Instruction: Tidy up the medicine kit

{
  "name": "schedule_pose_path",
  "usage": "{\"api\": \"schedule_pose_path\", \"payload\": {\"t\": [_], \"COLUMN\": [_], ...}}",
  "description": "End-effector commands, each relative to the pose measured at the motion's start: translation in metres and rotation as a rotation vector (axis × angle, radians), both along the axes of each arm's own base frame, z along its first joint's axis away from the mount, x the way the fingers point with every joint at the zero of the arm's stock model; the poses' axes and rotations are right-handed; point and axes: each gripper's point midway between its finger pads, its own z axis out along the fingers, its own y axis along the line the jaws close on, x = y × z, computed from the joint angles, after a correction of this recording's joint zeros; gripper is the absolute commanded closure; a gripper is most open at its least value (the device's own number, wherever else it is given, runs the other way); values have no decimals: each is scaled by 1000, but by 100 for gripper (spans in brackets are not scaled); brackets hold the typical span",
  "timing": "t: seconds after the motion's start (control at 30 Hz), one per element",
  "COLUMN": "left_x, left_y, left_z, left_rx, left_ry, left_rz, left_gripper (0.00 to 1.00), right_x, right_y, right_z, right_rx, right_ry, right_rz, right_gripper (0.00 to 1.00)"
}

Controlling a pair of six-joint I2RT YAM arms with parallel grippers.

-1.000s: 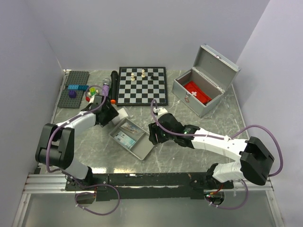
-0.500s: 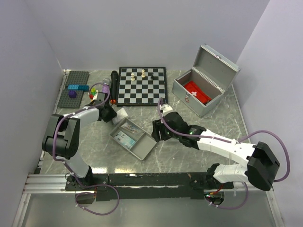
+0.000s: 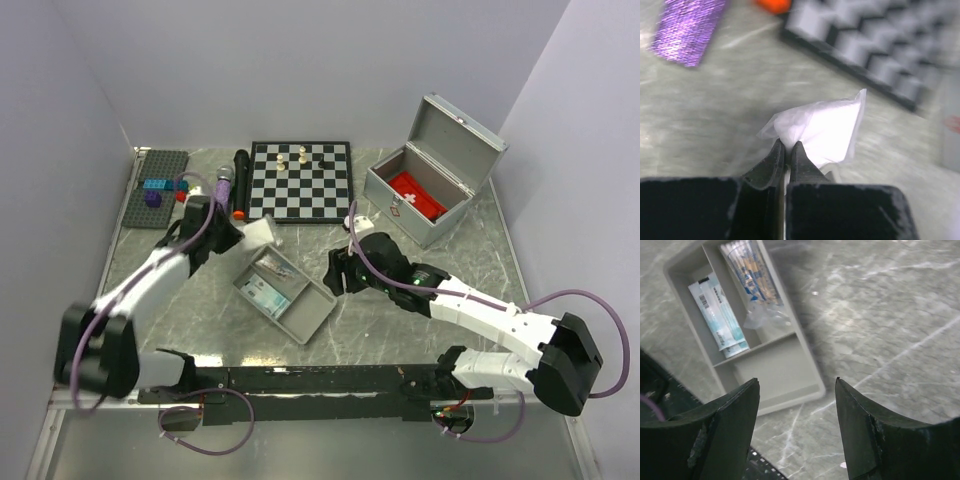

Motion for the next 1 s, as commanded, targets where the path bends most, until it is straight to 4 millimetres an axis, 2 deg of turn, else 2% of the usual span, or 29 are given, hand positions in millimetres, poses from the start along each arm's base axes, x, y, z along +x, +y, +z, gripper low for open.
{"api": "schedule_pose_path", "payload": {"t": [0.0,0.1,0.17,0.23,0.3,0.37,0.57,0.67,0.97], "left_x": [-20,-40,-50,-54,-56,-57,-70,-78,-94], "left_y": [-37,-52,-58,-53,-41,-36,-58,-66,-76], "left_z": [79,100,103,98,87,85,108,116,122], "left_rx": [-227,-315,-330,-307,-260,-241,-347,-391,-425], "left_ry": [-301,-389,-395,-380,-349,-348,-439,-461,-477], "left_rz": [-162,-253,-288,-262,-209,-188,-316,-374,-455], "left_gripper": [99,99,99,99,99,99,99,99,99], "right_x": [-2,-4,-4,-3,2,5,9,19,35], "right_y": [24,37,42,45,47,48,56,60,80], "right_z": [55,78,92,104,108,109,114,114,119], "right_rx": [154,245,307,348,349,347,410,435,477], "right_ry": [-63,-69,-75,-90,-94,-87,-53,-44,-10], "right_rz": [99,141,161,167,161,164,179,172,210], "right_gripper": [29,24,20,17,16,16,14,15,21]}}
